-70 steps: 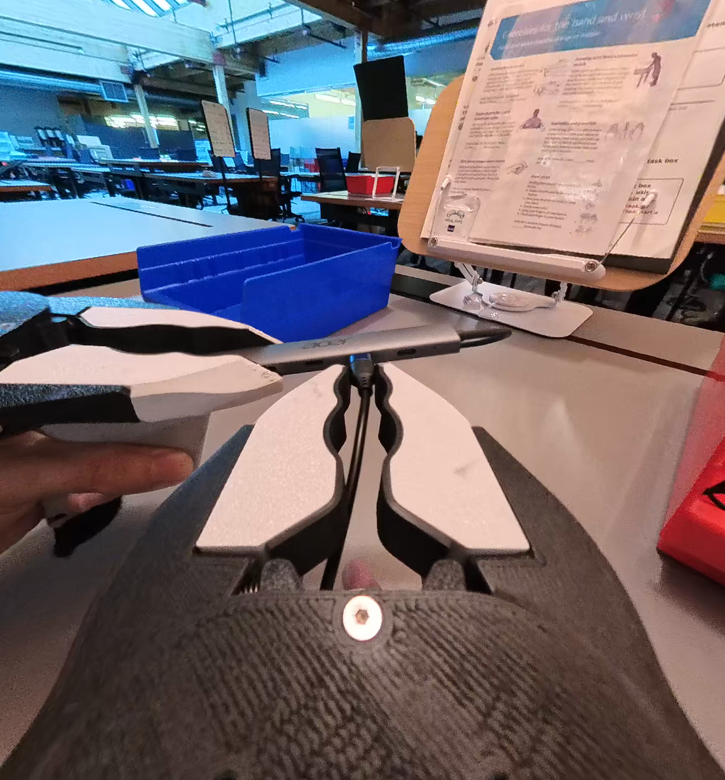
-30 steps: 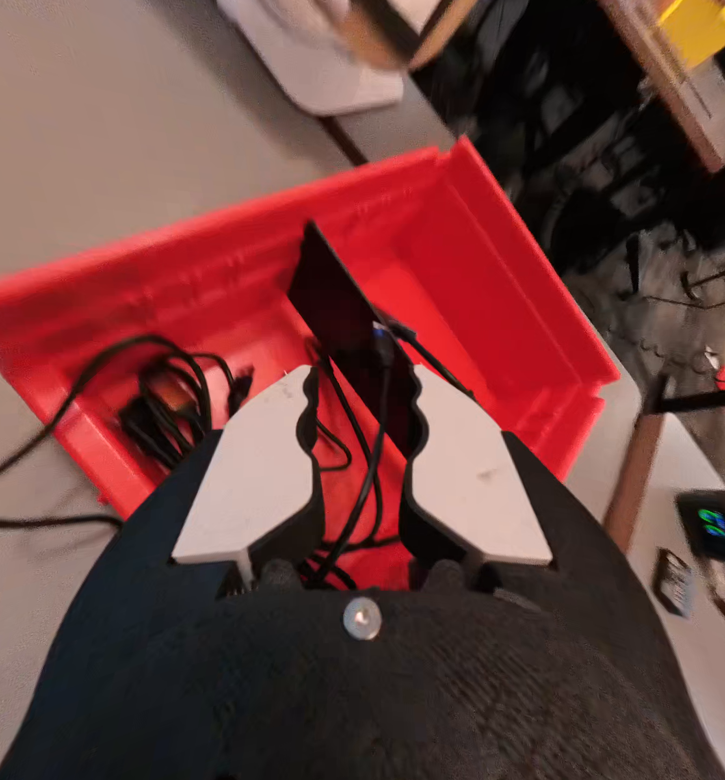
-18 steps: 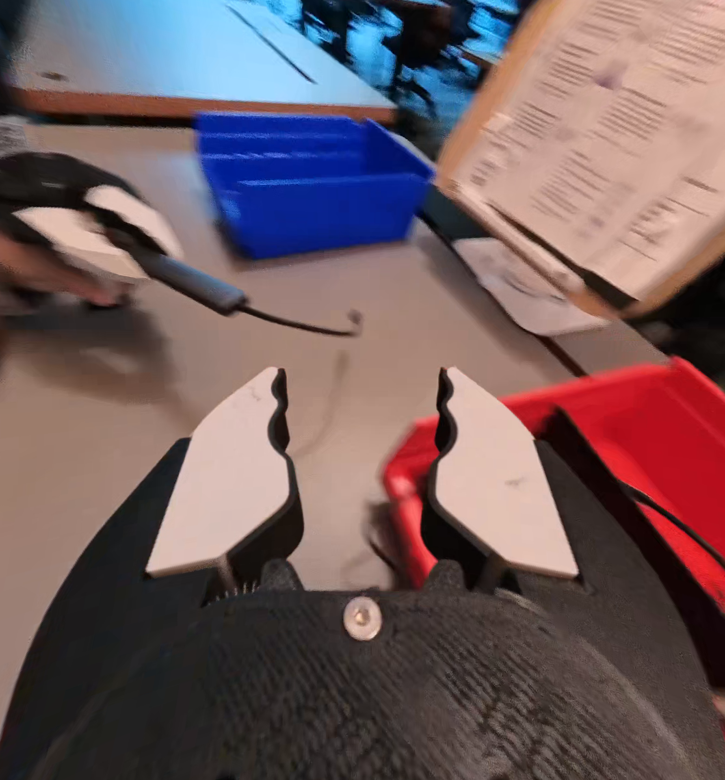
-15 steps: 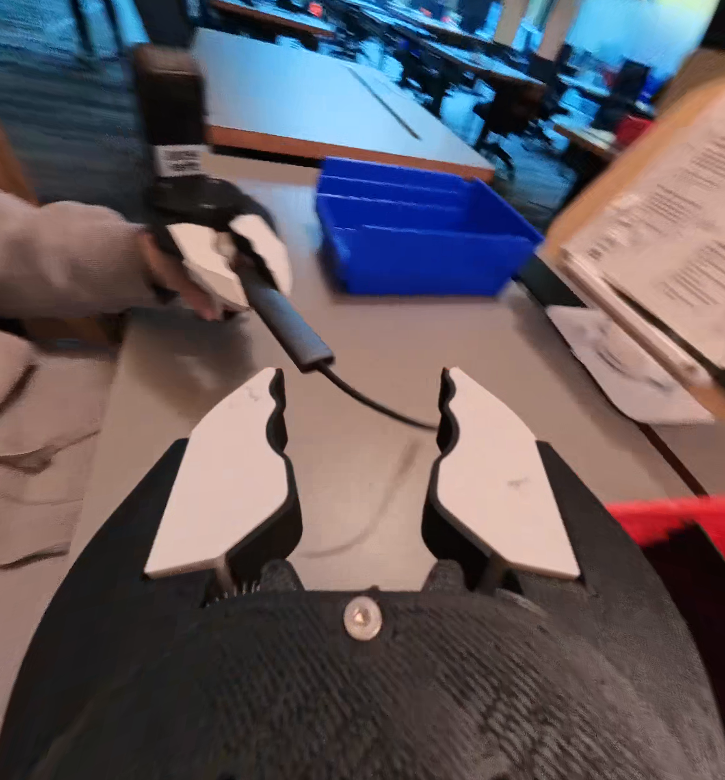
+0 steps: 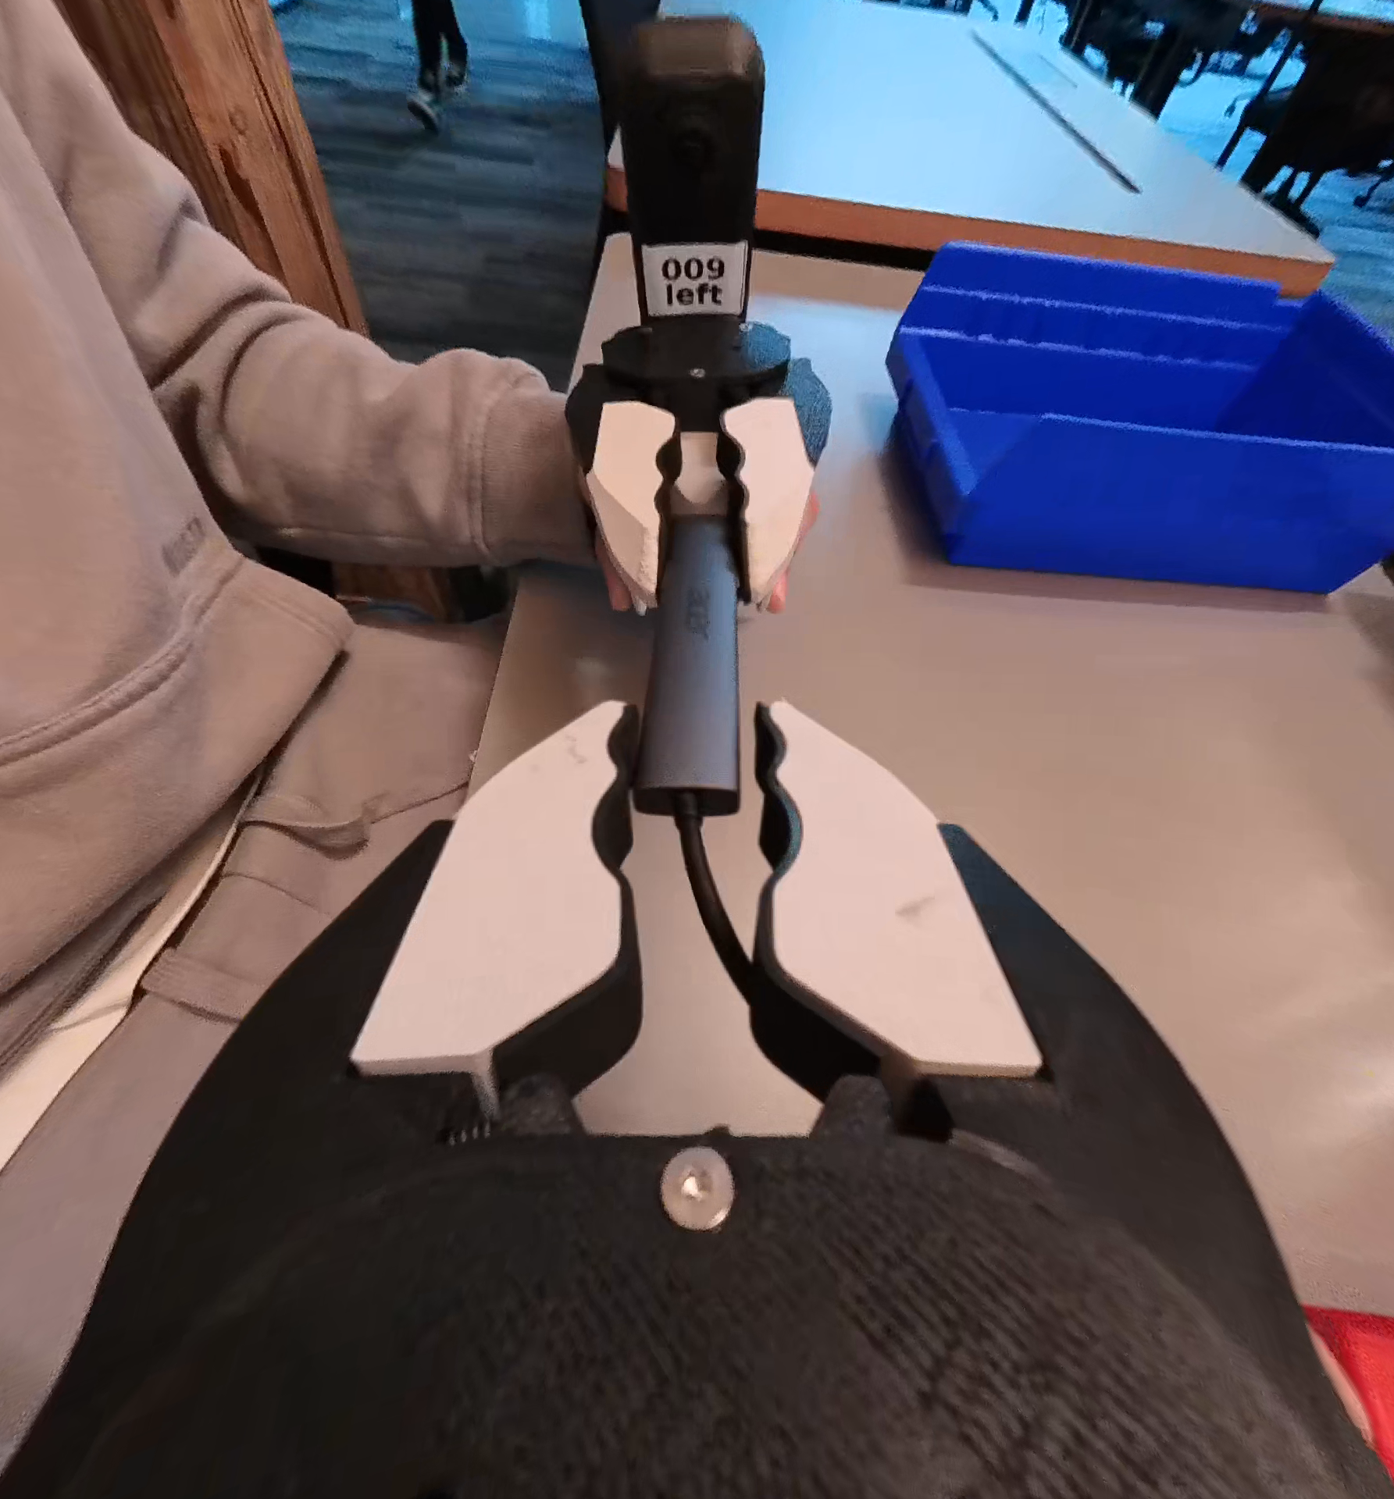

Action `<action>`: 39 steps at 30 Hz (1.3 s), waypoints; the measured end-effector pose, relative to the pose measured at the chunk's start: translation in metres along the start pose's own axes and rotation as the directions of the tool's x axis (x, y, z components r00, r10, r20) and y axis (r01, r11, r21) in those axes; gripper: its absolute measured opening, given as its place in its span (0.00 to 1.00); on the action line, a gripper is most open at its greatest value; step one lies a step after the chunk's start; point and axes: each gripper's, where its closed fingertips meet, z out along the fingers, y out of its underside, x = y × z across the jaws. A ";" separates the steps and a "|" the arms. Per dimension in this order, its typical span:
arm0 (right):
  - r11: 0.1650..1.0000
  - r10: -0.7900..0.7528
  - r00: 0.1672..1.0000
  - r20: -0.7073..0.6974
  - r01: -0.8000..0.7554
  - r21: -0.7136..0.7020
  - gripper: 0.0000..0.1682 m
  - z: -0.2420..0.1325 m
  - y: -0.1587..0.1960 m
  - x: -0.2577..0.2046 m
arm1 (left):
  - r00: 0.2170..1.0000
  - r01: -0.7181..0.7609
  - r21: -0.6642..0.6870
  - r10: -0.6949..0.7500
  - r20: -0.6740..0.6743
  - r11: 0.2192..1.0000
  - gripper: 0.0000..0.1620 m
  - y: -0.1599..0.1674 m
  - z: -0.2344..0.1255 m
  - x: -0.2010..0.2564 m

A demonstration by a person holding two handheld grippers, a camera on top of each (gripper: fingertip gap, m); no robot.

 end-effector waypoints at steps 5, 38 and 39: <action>0.998 0.054 0.998 -0.008 -0.054 0.016 0.14 0.005 0.002 0.001 | 1.000 -0.010 0.003 0.010 0.011 1.000 0.14 0.000 0.000 -0.001; 0.775 -0.075 0.728 -0.681 -0.387 -0.500 0.25 -0.196 0.124 0.377 | 0.935 0.040 0.033 -0.049 0.351 0.999 0.38 0.011 -0.009 -0.054; 0.786 -0.048 0.724 -0.688 -0.397 -0.473 0.25 -0.196 0.124 0.376 | 0.935 0.042 0.039 -0.053 0.350 0.998 0.38 0.011 -0.010 -0.054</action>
